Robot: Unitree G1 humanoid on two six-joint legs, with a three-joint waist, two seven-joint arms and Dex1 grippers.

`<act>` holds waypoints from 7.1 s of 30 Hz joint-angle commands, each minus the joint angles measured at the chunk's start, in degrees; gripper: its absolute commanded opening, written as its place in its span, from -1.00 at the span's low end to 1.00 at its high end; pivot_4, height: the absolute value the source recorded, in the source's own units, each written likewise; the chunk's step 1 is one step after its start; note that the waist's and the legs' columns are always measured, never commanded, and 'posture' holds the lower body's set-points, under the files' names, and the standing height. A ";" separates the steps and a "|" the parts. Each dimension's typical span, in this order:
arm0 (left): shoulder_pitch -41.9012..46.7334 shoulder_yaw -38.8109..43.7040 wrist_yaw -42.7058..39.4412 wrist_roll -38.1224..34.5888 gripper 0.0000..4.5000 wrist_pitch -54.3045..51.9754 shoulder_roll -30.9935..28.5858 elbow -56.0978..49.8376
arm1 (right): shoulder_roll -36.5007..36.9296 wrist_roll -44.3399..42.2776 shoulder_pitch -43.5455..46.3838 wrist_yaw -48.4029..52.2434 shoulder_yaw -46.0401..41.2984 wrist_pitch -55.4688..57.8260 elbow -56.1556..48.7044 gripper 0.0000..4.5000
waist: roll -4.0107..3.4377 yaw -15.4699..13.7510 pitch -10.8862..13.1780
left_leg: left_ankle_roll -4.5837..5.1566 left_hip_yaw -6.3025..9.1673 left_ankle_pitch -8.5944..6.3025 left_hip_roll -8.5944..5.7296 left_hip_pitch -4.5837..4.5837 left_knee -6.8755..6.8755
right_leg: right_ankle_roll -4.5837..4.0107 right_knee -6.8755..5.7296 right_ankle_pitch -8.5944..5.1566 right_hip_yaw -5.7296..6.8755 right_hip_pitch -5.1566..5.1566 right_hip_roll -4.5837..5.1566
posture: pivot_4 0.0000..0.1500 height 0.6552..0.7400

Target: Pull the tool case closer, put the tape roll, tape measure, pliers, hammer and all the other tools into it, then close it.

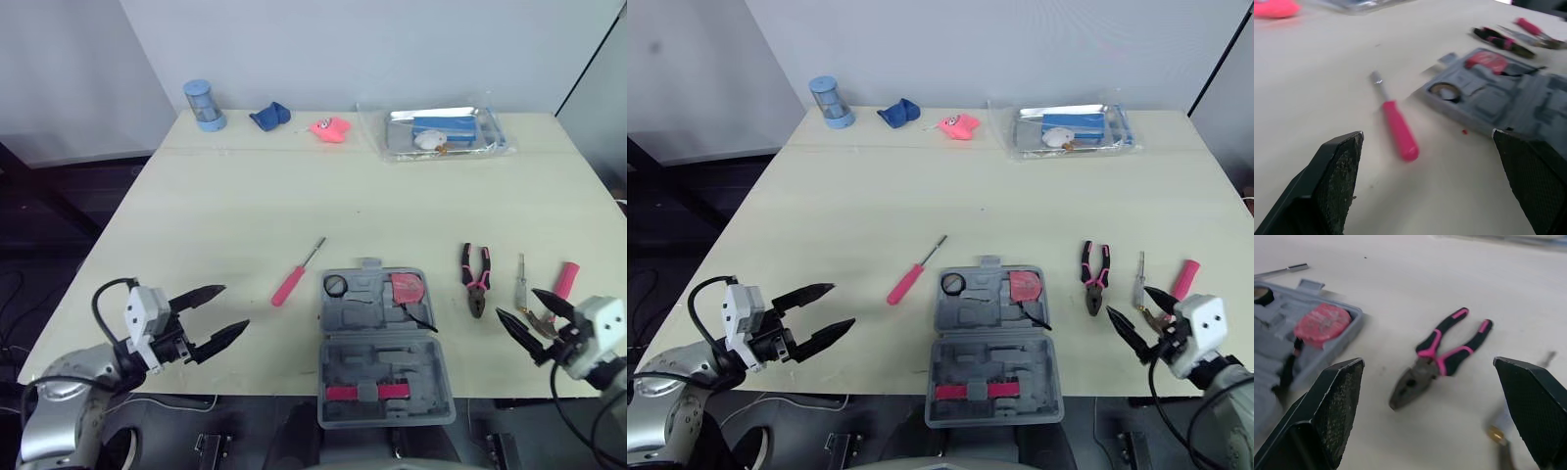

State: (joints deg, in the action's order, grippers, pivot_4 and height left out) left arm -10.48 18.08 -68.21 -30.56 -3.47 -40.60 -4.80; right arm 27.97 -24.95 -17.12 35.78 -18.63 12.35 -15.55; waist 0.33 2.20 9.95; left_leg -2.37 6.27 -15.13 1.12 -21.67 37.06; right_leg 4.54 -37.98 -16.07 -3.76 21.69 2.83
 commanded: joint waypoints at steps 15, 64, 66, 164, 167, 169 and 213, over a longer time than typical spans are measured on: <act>14.43 -9.11 -11.57 -3.67 1.00 -4.11 -5.61 -8.21 | -13.48 13.94 10.28 -24.97 9.11 7.45 1.05 0.98 | -0.07 0.16 0.04 | 0.00 0.02 0.00 0.00 -0.02 -0.05 | 0.00 -0.03 0.00 0.02 0.06 -0.02 | 1.00 1.00; 19.36 -8.38 -16.02 -7.11 1.00 -7.73 -7.45 -7.63 | 14.64 3.56 16.07 16.21 16.13 8.43 -9.23 -0.58 | -0.16 0.23 0.17 | 0.01 0.04 0.00 0.04 -0.06 -0.08 | 0.00 -0.02 0.00 0.03 0.11 -0.06 | 1.00 1.00; 19.90 -8.41 -17.57 -6.83 1.00 -7.14 -8.22 -6.25 | 17.81 4.88 20.18 20.63 20.01 8.50 -8.12 -0.58 | -0.11 0.21 0.20 | 0.01 0.01 0.00 0.04 -0.07 -0.06 | 0.00 -0.02 0.00 0.02 0.11 -0.06 | 1.00 1.00; 15.02 -8.24 -20.65 -3.99 1.00 0.36 -11.17 2.42 | -0.83 34.03 43.08 23.64 49.98 -8.24 39.92 -0.98 | 0.43 0.28 -1.33 | 0.01 0.09 0.00 0.05 1.11 -0.30 | -0.05 -0.04 -0.03 0.10 -0.84 -0.08 | 1.00 1.00; 14.42 -8.07 -19.49 -4.09 1.00 -0.04 -10.31 2.18 | -1.68 28.43 41.79 23.85 45.45 -8.52 33.65 -0.98 | 0.49 0.10 -1.38 | 0.01 0.12 0.00 0.05 1.09 -0.31 | -0.05 0.00 -0.03 0.12 -0.84 -0.08 | 1.00 1.00; 13.97 -8.12 -18.84 -3.29 1.00 0.49 -9.88 2.25 | -1.65 25.67 40.48 24.44 43.23 -8.55 29.65 -0.98 | 0.48 0.04 -1.31 | 0.01 0.15 0.00 0.05 1.01 -0.31 | -0.05 0.03 -0.02 0.15 -0.82 -0.07 | 1.00 1.00; -1.61 6.61 -3.68 2.11 1.00 7.82 -0.62 21.49 | 10.52 -7.14 -3.63 27.73 -19.19 -17.27 34.17 0.97 | -0.11 0.32 -0.54 | 0.01 -0.49 0.00 0.07 0.58 -0.52 | -0.04 0.03 -0.05 -0.39 -0.13 -0.05 | 1.00 1.00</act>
State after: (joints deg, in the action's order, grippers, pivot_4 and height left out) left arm -12.31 25.15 -71.28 -28.98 3.15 -40.56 18.56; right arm 37.56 -31.02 -20.71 62.46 -38.16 -5.45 21.68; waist 0.22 2.52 9.40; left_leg -2.36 5.78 -15.13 1.20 -21.10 36.54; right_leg 4.50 -37.95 -16.12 -4.15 21.56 2.78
